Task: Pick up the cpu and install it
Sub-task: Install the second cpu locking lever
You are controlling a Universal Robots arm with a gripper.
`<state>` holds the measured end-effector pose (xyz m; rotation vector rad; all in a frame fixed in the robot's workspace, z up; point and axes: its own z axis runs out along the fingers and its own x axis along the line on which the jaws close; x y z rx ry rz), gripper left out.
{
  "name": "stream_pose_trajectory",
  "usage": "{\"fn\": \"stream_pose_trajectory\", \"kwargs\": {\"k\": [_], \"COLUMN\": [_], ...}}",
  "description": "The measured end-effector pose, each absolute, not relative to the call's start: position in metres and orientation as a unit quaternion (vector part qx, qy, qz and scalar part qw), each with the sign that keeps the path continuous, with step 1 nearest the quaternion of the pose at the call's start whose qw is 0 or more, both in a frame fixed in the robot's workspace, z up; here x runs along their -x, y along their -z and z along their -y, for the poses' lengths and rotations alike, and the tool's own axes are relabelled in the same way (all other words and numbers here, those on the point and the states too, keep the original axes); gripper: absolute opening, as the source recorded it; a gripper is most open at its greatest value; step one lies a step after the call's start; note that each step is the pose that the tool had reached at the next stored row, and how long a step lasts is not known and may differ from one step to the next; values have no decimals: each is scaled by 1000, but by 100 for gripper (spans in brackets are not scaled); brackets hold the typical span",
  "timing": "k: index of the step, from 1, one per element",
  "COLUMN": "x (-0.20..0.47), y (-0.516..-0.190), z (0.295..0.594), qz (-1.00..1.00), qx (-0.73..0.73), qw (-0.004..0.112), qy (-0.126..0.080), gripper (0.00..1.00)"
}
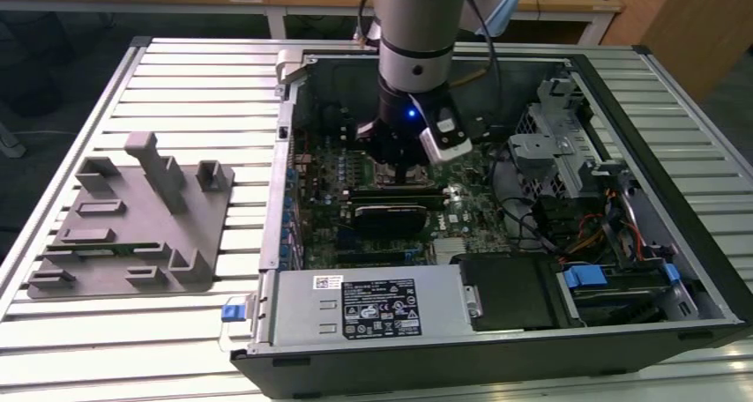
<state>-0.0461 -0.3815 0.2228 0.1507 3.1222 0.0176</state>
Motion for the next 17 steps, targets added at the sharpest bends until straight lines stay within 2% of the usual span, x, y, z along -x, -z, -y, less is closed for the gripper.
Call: {"fn": "stream_pose_trajectory", "kwargs": {"k": [17], "x": [61], "y": [-213], "z": [389], "qz": [-999], "qx": [-13], "qw": [7], "qy": [-31], "gripper": [11]}}
